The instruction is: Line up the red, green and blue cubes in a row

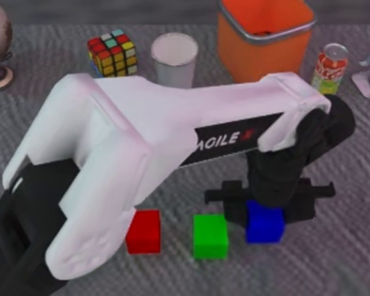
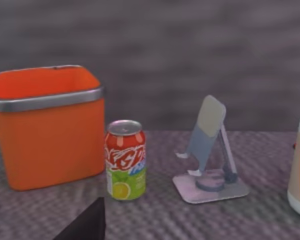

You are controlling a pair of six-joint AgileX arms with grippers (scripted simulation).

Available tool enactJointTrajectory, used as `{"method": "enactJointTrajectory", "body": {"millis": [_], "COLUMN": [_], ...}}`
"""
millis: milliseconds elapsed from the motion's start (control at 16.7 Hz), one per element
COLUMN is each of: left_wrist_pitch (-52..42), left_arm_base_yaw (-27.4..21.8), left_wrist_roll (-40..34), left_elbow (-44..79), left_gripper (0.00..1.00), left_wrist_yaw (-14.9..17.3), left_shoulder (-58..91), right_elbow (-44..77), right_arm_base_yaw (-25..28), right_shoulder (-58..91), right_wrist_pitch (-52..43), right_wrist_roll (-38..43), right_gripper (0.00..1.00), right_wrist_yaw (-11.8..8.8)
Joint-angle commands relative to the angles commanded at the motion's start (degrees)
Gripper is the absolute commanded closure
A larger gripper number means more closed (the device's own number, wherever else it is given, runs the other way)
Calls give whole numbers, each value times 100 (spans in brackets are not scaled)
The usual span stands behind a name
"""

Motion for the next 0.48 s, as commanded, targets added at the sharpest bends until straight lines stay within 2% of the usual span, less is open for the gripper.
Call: {"method": "enactJointTrajectory", "body": {"millis": [240,480], "left_wrist_pitch": [15,15], "left_arm_base_yaw": [-2,-2], "left_wrist_roll": [-1,-1], "left_elbow": [-15,-15], "left_gripper": [100,70], "left_wrist_yaw": [0,0], "left_shoulder": [2,2], "right_elbow": [0,0], "right_arm_base_yaw": [0,0], "right_shoulder": [0,0], "right_wrist_pitch": [0,0], "right_wrist_roll": [0,0], "right_gripper": [0,0], "right_wrist_yaw": [0,0]}}
